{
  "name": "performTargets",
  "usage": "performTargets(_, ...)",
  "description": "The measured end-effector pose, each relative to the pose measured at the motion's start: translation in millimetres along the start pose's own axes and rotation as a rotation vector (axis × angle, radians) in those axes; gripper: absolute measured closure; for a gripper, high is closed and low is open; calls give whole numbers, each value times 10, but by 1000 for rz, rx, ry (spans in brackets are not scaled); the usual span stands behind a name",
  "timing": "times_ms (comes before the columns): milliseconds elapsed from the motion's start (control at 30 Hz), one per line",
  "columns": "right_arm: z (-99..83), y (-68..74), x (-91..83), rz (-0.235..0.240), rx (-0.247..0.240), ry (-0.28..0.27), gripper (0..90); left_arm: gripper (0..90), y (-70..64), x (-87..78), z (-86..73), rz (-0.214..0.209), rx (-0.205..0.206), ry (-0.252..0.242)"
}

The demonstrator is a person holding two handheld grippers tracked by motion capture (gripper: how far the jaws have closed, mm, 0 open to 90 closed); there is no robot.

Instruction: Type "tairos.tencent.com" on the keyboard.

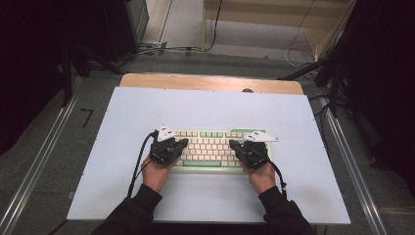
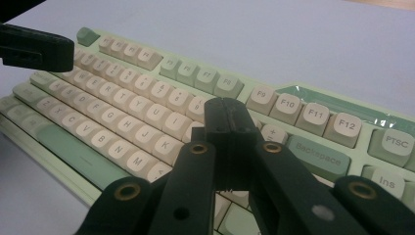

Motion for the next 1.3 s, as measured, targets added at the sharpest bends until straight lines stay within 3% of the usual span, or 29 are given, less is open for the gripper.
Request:
performTargets(300, 1, 25, 18, 6, -3, 3, 873, 900, 121, -78, -45, 24, -9, 4)
performTargets(567, 1, 28, 24, 7, -7, 2, 873, 900, 210, -119, -110, 41, -12, 38)
performTargets(900, 2, 50, 30, 9, -13, 5, 873, 900, 249, -52, -168, 68, -4, 80)
performTargets(1300, 0, 65, 38, 11, -18, 7, 873, 900, 240, -23, -193, 79, 9, 87)
Point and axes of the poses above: each handheld gripper's, and its own axes: x roughly forward along the jaws, z roughly out of its top, y roughly to its left, the point moved 4 cm from there along x, roughly forward along the jaws, and after that the axes turned 10 degrees about -x, right-handed, at the moved point
